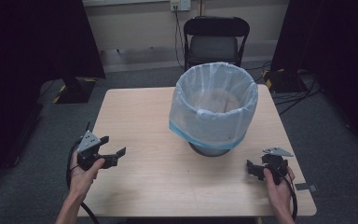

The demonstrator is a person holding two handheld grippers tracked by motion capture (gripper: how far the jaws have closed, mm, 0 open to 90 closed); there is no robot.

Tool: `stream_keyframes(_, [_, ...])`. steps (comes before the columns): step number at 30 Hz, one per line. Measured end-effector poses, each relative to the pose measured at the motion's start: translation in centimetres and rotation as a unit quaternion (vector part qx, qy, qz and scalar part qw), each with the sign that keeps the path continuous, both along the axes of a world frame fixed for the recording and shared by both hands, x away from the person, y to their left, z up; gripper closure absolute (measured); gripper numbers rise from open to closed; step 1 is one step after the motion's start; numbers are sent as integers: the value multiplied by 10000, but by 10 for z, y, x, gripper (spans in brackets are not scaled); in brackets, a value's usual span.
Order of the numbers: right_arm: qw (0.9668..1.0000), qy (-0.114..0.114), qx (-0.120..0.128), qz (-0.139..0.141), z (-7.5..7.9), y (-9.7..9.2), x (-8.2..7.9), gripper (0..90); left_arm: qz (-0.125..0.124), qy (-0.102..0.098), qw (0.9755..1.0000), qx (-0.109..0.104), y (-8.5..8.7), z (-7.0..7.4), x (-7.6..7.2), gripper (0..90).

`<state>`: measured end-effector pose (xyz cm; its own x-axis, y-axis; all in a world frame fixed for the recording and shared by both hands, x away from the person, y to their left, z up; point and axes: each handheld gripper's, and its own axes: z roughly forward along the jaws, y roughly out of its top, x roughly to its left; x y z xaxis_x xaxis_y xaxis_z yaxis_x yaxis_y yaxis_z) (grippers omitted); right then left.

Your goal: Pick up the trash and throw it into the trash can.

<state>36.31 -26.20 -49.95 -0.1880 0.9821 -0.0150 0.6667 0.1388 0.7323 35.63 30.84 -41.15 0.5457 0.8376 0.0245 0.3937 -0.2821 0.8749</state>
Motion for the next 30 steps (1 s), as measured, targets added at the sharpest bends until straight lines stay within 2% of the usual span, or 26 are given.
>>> stream_keyframes(2, [10000,0,0,0,0,0,0,98,55,77,9999,43,3,-9,-3,159])
stream_keyframes(3, [10000,0,0,0,0,0,0,98,55,77,9999,43,3,-9,-3,160])
stream_keyframes(4, [10000,0,0,0,0,0,0,98,132,115,9997,149,7,-19,-7,159])
stream_keyframes(5, [10000,0,0,0,0,0,0,98,132,115,9997,149,7,-19,-7,159])
stream_keyframes(6, [10000,1,0,0,0,0,0,98,208,270,9992,218,11,-30,-10,159])
stream_keyframes(7, [10000,0,-1,0,0,0,0,98,208,270,9992,218,11,-30,-10,160])
stream_keyframes(8, [10000,1,1,-1,0,0,0,98,337,450,9983,182,15,-41,-13,160])
stream_keyframes(9, [10000,0,0,1,0,0,0,98,337,450,9983,182,15,-41,-13,160])
stream_keyframes(12, [10000,1,0,0,0,0,0,98,515,649,9960,320,17,-53,-15,160])
stream_keyframes(14, [10000,0,-2,1,0,0,0,98,593,772,9947,336,16,-60,-18,160])
stream_keyframes(15, [10000,0,-2,1,0,0,0,98,611,823,9943,297,15,-62,-19,160])
stream_keyframes(17, [10000,0,-1,1,0,0,0,98,556,889,9937,402,13,-68,-20,162])
stream_keyframes(19, [10000,1,0,0,0,0,0,98,551,932,9934,382,13,-71,-20,161])
stream_keyframes(21, [10000,1,0,0,0,0,0,98,494,1064,9920,461,12,-75,-21,160])
stream_keyframes(23, [10000,0,-1,1,0,0,0,98,469,1080,9916,539,11,-78,-22,162])
stream_keyframes(24, [10000,0,-1,1,0,0,0,98,514,1131,9903,631,11,-82,-23,161])
stream_keyframes(25, [10000,1,1,-1,0,0,0,98,582,1181,9894,612,11,-85,-23,161])
stream_keyframes(30, [10000,-1,-2,1,0,0,0,98,619,1131,9904,495,11,-88,-24,153])
